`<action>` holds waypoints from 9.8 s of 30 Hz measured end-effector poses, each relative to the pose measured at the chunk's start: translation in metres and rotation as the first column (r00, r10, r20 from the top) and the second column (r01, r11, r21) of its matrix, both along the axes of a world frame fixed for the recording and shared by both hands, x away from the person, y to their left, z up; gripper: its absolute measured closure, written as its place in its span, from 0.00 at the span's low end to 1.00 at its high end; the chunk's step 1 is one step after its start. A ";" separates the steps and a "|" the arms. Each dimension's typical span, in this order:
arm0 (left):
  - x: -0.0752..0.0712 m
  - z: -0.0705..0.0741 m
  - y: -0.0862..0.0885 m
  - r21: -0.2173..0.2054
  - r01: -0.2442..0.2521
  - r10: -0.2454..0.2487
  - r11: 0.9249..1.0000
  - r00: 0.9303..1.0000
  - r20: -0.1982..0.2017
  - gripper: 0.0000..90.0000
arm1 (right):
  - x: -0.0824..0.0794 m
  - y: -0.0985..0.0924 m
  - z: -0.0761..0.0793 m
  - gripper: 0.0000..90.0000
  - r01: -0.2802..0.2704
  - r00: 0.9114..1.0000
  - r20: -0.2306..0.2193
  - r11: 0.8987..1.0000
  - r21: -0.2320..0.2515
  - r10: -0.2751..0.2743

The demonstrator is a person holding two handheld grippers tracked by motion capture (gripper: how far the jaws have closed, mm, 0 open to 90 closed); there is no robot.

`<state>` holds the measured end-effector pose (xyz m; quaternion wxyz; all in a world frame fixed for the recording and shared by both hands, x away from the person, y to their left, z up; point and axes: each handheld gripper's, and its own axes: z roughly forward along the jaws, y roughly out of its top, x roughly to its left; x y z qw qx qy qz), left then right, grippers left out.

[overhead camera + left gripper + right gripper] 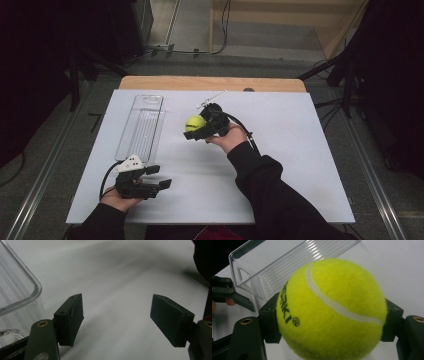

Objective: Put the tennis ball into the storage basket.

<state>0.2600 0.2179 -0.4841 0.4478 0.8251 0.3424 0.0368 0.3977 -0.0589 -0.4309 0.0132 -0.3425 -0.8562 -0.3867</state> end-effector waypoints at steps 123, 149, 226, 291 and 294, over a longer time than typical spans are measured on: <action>-0.001 0.001 0.004 0.005 -0.004 0.004 1.000 1.000 0.011 0.30 | 0.044 0.171 0.006 0.17 -0.102 0.994 0.038 0.995 -0.017 0.103; -0.001 0.000 0.003 0.005 -0.013 0.013 1.000 1.000 -0.004 0.30 | 0.032 0.096 0.025 0.17 -0.067 0.997 0.023 0.998 -0.014 0.067; -0.002 0.002 0.001 0.012 -0.020 0.020 1.000 1.000 -0.002 0.30 | -0.030 -0.076 -0.010 0.21 0.053 0.999 0.003 0.997 0.048 -0.053; -0.001 0.003 0.003 0.000 -0.040 0.040 0.999 0.999 -0.012 0.30 | -0.116 -0.188 -0.047 0.21 0.221 0.975 0.028 0.975 0.011 -0.222; -0.001 0.003 0.003 -0.001 -0.040 0.040 0.999 0.999 -0.010 0.30 | -0.120 -0.191 -0.051 0.21 0.226 0.974 0.020 0.974 0.008 -0.226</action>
